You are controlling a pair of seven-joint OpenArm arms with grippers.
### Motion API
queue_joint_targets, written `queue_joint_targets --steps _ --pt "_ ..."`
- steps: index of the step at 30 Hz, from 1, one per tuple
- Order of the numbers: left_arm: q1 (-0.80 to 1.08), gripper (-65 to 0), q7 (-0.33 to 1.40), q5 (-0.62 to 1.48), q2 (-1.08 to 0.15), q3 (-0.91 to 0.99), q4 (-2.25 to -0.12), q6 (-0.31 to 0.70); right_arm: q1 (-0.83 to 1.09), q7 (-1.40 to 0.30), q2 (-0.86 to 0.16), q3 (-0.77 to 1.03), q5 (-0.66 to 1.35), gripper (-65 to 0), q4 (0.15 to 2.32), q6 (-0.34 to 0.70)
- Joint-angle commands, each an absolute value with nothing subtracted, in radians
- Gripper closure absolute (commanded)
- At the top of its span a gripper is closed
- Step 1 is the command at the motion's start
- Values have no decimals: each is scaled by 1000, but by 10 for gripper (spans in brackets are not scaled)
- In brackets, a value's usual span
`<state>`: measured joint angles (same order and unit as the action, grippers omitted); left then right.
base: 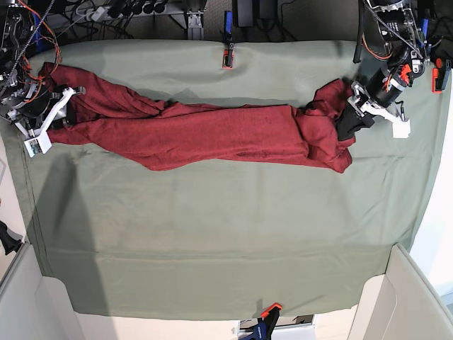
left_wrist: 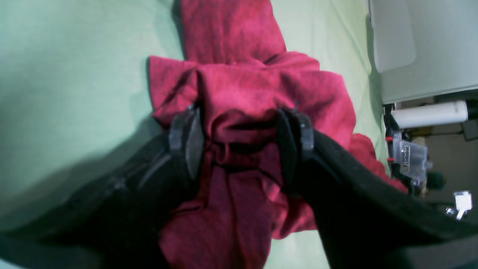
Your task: Fold the T-shirt properly
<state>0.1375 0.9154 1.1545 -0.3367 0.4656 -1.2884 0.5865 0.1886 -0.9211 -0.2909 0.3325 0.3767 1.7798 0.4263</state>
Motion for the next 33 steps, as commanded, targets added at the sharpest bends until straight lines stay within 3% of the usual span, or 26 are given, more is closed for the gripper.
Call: queue_joint_targets --steps 1,10,12,15,17,21,27,33 --pt "130 -348 915 1137 -349 450 -1300 595 181 -902 -305 338 386 -180 1793 424" --pt "131 -339 803 966 -349 425 -1300 566 181 -901 -305 338 386 -180 1793 424" --pt "131 -242 785 955 -349 425 -1300 566 181 -901 -305 338 386 -180 1793 424" --pt "131 0 761 948 -349 425 -1300 566 181 -901 -305 338 386 -180 1793 424" --pt "131 0 741 945 -352 426 -1302 577 181 -901 -305 338 386 -180 1793 424" --pt "131 0 726 946 -356 469 -1338 693 181 -901 -305 338 385 -180 1793 424" --pt "131 0 736 945 -389 578 -1467 692 181 -901 -305 338 385 -180 1793 424" --pt "144 0 775 946 -434 555 -1591 681 181 -898 -305 338 385 -180 1793 424"
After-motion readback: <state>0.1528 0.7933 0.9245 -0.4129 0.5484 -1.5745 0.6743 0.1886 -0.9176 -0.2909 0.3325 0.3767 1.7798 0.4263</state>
